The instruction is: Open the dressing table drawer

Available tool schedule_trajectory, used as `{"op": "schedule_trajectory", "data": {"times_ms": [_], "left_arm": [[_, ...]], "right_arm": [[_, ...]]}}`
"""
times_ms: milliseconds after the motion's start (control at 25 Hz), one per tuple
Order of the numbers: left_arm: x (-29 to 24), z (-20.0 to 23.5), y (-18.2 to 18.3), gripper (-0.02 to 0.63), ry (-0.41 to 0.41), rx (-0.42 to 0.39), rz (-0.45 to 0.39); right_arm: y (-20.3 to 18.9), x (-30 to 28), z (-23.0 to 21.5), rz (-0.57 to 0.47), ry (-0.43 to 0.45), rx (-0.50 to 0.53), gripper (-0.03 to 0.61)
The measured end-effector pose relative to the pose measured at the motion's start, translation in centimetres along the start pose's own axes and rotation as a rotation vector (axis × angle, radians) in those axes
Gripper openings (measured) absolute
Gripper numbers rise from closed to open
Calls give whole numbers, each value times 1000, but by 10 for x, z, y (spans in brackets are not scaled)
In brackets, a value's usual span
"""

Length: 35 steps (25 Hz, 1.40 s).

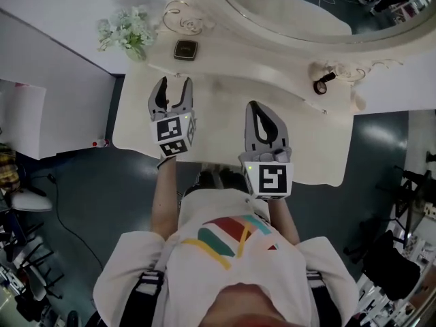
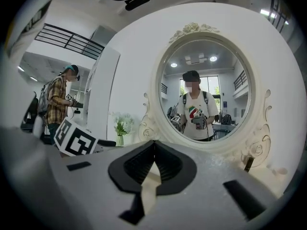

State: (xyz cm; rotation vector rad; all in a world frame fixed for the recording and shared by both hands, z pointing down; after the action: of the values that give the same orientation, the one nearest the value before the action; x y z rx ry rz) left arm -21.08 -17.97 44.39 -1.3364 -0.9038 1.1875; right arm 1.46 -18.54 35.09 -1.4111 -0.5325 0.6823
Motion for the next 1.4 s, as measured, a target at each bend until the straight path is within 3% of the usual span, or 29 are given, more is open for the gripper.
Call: {"op": "schedule_trajectory", "data": {"times_ms": [400,1040,1400], "left_arm": [[-44,27,-64,222,14,5,156],[-69,37,-94,198,-7,27,270],[-73,39,-99,97,-11,-8,300]], "right_arm": [[-33,-9,9,125,21,-1,0],[-58,-8,12,176,1,-11,0],[-61,-11,12,186,-4,-14,0]]}}
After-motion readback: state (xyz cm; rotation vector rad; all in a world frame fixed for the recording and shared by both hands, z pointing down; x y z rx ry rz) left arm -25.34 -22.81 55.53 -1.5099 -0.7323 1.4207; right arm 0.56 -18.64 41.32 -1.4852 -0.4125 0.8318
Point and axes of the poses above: the fingertips, and each gripper's own axes: x backward along the fingers, z to its left, y out of its top, the point moved 8 cm from there along x, backward along the fingers, and after that the axes turned 6 degrees about -z, right-handed, at the moved point
